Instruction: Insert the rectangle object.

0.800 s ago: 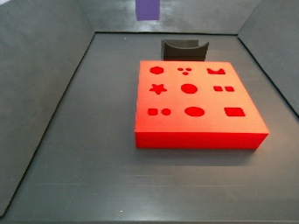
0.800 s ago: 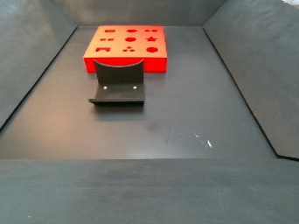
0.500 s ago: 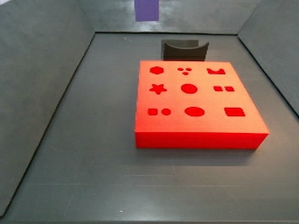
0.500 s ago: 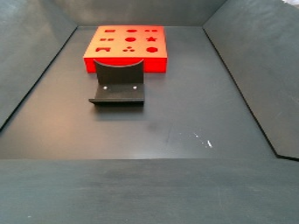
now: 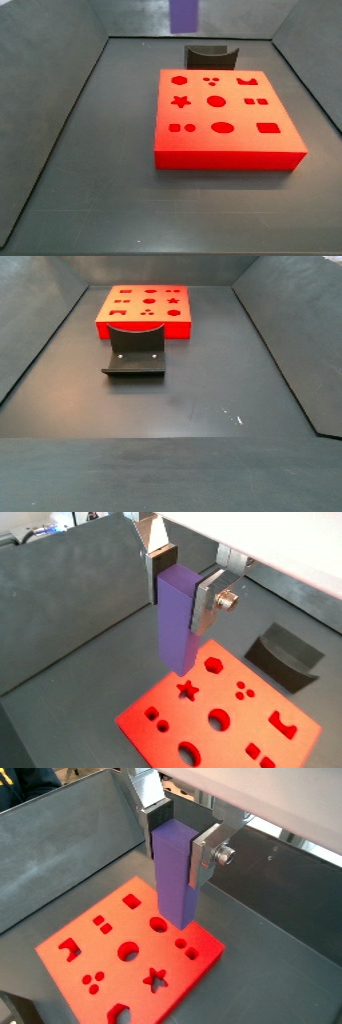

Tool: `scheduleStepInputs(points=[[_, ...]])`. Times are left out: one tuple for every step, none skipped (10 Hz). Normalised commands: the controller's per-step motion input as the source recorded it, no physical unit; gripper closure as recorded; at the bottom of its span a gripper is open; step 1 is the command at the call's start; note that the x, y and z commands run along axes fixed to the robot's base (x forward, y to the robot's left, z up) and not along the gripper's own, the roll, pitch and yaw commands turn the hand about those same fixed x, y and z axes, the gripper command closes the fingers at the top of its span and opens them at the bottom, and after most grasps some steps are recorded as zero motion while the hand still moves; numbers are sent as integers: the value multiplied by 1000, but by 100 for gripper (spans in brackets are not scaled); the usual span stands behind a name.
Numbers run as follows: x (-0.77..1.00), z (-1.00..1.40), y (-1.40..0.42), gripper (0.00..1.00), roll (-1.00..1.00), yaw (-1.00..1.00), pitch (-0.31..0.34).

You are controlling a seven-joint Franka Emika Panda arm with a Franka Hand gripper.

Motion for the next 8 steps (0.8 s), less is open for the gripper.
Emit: scheduleStepInputs(points=[[1000,-129,-26,100,56,-154,-44],[1000,-166,0,100,0,-160,-73],[1000,-217,0,100,0,-154,-76],[1000,-303,0,100,0,-160,-54],[1000,-423,0,100,0,-157,-27],[969,-449,-103,100,127,-103,0],[694,-440,-69,100,120,0,87],[500,-474,-40,100,31,0,79]])
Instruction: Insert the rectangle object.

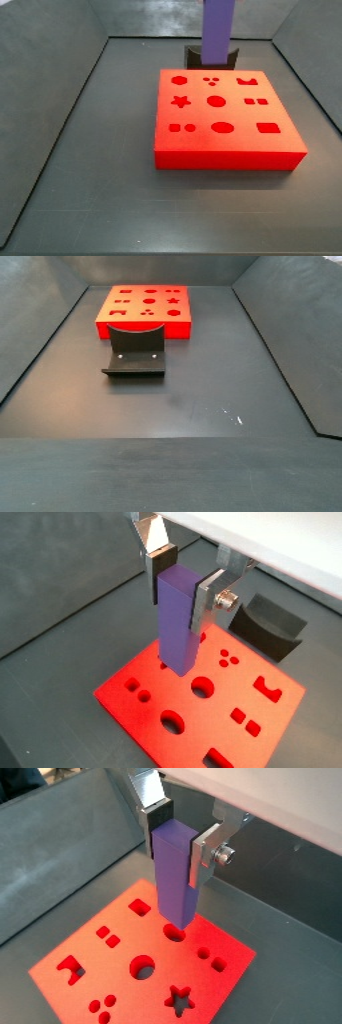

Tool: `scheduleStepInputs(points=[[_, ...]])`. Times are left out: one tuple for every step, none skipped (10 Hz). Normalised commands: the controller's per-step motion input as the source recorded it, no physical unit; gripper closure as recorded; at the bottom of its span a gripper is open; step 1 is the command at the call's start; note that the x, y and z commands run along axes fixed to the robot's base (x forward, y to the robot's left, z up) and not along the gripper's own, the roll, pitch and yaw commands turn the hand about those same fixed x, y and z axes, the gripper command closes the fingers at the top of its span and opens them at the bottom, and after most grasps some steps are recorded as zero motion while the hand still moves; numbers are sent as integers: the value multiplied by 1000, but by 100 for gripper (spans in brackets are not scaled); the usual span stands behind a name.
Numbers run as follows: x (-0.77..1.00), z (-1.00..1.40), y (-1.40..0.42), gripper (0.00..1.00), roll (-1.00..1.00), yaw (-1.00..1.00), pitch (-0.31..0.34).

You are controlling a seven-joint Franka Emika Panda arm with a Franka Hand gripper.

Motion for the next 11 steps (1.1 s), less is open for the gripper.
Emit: scheduleStepInputs(points=[[529,-417,-26,100,0,23,49],[694,-354,-46,100,0,137,66],[809,-329,-80,100,0,183,87],[934,-206,-117,100,0,194,74],[1000,0,-237,100,24,106,11],[929,0,-303,100,39,31,-50],[880,0,-286,100,83,0,-171],[886,0,-186,100,103,0,-219],[889,0,-29,100,71,26,-199],[931,-94,0,100,79,26,-124],[1000,-154,0,100,66,26,-49]])
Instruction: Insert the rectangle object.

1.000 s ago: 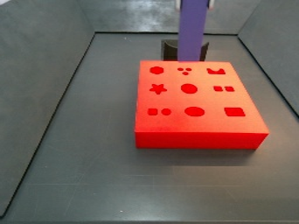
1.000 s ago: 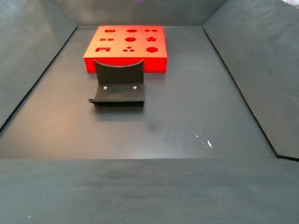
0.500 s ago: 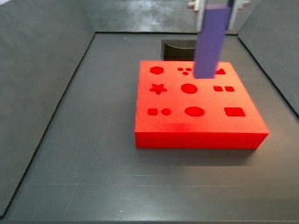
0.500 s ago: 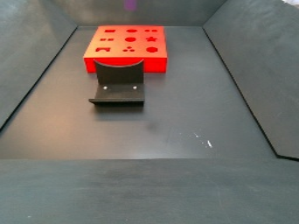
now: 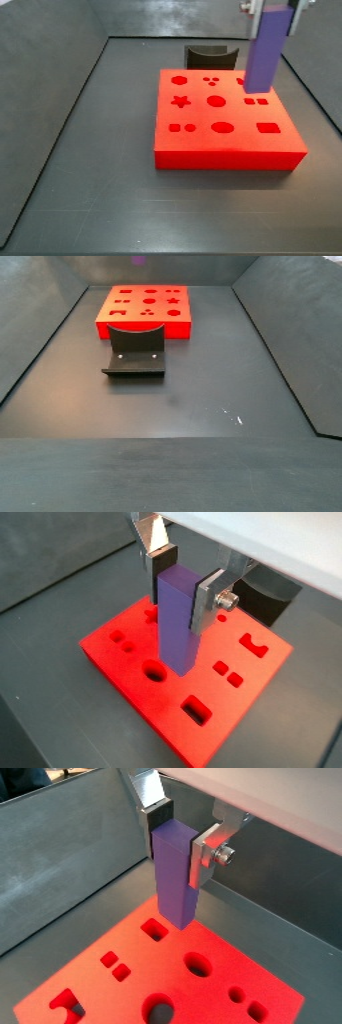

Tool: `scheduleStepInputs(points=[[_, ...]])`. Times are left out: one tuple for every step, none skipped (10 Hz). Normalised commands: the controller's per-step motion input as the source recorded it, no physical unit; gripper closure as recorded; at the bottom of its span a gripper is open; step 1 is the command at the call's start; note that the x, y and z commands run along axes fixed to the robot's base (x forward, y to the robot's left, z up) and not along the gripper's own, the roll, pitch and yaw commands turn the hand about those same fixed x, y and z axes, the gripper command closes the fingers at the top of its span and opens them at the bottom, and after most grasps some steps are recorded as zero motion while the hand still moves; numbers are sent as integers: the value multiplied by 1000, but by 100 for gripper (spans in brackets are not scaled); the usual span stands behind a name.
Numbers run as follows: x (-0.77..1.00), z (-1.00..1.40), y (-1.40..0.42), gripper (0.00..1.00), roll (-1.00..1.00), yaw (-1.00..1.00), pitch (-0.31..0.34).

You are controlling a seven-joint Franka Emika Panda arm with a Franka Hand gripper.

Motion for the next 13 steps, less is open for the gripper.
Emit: scheduleStepInputs(points=[[1000,-251,-46,100,96,0,0],[1000,-280,-37,100,106,0,0],[1000,-217,0,100,101,46,0],[1000,-211,0,100,109,49,0],[1000,-197,0,100,106,71,0],[926,-157,0,100,177,111,0],[811,-166,-80,100,287,174,0],[743,-246,-129,100,301,214,6],[686,-297,-157,100,313,229,0],[634,-260,-194,100,433,209,0],[486,-317,-149,100,317,140,19],[231,-383,-46,100,117,0,0],[249,-394,0,100,80,0,0]])
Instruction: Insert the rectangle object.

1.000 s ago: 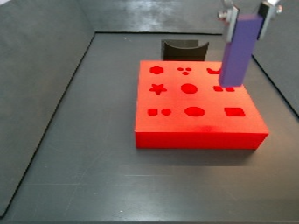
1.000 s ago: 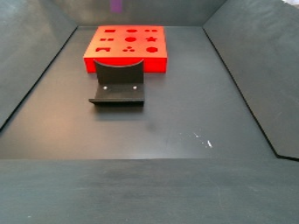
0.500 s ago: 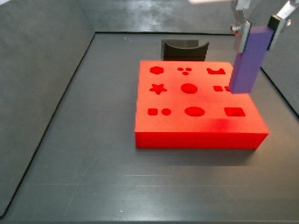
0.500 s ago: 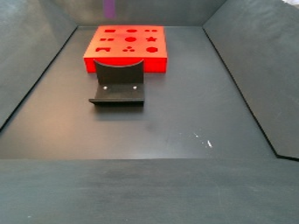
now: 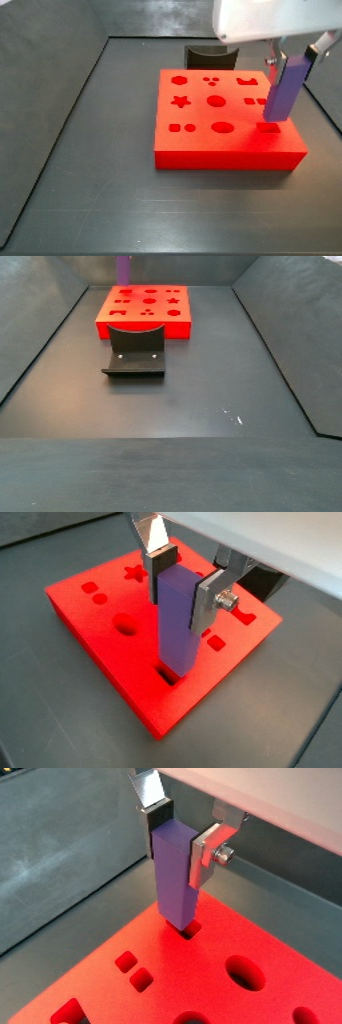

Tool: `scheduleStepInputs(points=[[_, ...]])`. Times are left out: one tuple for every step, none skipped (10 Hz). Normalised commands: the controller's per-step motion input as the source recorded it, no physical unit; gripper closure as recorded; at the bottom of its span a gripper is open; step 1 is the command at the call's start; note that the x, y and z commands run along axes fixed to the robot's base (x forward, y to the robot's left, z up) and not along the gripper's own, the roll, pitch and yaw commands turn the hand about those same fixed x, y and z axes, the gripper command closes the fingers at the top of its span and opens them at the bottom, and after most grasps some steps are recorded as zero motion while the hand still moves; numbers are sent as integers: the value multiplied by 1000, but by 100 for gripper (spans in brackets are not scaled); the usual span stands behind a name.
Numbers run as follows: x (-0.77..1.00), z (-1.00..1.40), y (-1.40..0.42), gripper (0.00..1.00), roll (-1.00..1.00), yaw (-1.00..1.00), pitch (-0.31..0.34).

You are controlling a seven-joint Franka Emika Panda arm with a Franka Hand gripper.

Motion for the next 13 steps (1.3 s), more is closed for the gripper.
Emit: scheduleStepInputs(points=[[254,-334,0,100,94,-34,13],[271,-280,0,100,63,-31,9],[6,-43,-143,100,0,-31,31],[-183,0,-217,100,73,-31,94],[-409,0,-174,100,137,-74,133],[-360,-6,-89,100,106,-94,144],[-46,-166,0,100,17,-109,67],[0,0,0,100,116,0,66],[0,-137,0,100,4,0,0],[451,-471,0,100,0,-209,334],[437,-411,0,100,0,-291,396],[389,-363,0,100,0,-320,411],[434,-357,0,100,0,-277,414]])
